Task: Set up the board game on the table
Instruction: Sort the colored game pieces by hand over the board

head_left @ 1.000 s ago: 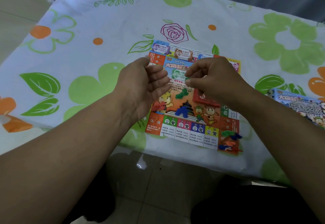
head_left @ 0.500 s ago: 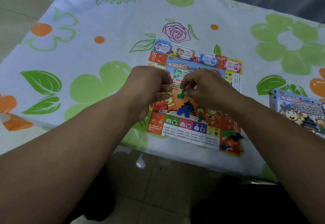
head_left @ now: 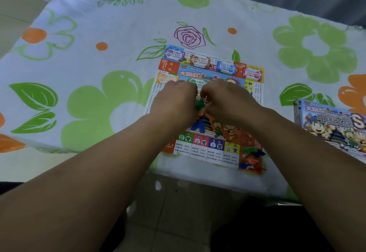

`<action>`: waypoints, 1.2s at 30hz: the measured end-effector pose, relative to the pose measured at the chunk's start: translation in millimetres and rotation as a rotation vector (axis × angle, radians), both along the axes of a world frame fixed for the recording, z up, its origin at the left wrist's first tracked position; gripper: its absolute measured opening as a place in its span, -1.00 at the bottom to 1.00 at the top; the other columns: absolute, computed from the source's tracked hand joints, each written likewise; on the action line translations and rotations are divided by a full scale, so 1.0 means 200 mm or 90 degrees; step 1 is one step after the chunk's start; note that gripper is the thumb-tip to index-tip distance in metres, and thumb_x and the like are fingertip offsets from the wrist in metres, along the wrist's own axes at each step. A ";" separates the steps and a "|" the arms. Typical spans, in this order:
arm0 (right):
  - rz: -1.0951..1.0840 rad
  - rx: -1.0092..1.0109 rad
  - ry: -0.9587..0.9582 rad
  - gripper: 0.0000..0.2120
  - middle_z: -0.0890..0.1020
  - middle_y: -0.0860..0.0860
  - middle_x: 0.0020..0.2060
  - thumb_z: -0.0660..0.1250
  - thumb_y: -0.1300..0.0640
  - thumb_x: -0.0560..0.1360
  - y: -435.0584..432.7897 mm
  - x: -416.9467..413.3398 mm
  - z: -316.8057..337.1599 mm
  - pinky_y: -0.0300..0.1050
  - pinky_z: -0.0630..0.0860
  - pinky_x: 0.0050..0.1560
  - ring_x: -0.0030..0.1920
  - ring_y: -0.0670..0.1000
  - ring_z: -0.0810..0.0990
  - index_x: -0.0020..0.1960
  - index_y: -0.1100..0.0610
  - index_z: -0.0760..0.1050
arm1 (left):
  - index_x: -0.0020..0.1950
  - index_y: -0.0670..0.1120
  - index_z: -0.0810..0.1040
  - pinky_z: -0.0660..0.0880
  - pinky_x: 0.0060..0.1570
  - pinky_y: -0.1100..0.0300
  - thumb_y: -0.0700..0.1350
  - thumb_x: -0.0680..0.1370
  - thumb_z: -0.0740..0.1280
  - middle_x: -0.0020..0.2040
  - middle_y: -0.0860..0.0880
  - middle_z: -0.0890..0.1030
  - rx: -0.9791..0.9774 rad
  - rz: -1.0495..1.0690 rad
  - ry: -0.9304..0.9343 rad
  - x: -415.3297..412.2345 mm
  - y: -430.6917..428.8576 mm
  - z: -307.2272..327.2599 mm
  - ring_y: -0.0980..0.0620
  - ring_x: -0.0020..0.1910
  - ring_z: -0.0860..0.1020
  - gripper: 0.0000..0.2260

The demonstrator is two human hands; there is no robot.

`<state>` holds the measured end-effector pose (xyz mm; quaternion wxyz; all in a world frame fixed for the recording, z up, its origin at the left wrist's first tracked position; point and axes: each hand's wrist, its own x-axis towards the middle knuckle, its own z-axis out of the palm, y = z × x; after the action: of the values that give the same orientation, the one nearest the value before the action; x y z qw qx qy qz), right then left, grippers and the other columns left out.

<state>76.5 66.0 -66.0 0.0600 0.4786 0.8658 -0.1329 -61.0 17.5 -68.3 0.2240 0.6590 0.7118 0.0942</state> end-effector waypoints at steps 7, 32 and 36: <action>-0.006 -0.012 0.039 -0.76 0.59 0.06 0.06 0.37 0.21 0.53 0.00 0.00 -0.01 -0.10 0.43 -0.18 0.00 0.06 0.58 0.19 0.08 0.59 | 0.23 -0.03 0.59 0.55 0.09 -0.04 -0.03 0.48 0.48 0.13 -0.08 0.64 -0.006 -0.009 -0.015 0.01 0.05 -0.03 -0.12 0.17 0.55 -0.67; -0.047 -0.045 0.106 -0.80 0.62 0.00 0.04 0.35 0.23 0.52 -0.03 0.11 0.08 0.11 0.58 0.03 0.03 0.07 0.59 0.12 0.06 0.60 | 0.13 -0.02 0.62 0.53 -0.04 0.14 -0.35 0.46 0.36 -0.05 0.07 0.67 0.028 0.100 -0.101 -0.05 0.03 0.02 0.03 -0.02 0.61 -0.67; -0.044 -0.070 0.109 -0.84 0.59 -0.04 -0.05 0.38 0.18 0.53 -0.08 0.15 0.10 0.05 0.58 0.01 0.00 0.04 0.59 0.10 0.09 0.62 | 0.12 -0.03 0.60 0.53 -0.08 0.16 -0.35 0.45 0.39 -0.12 0.10 0.66 0.010 0.101 -0.118 -0.10 0.00 0.04 0.04 -0.07 0.61 -0.68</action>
<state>106.3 49.7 -45.4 0.0075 0.4912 0.8422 -0.2222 -80.8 17.9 -59.5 0.2757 0.5905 0.7374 0.1777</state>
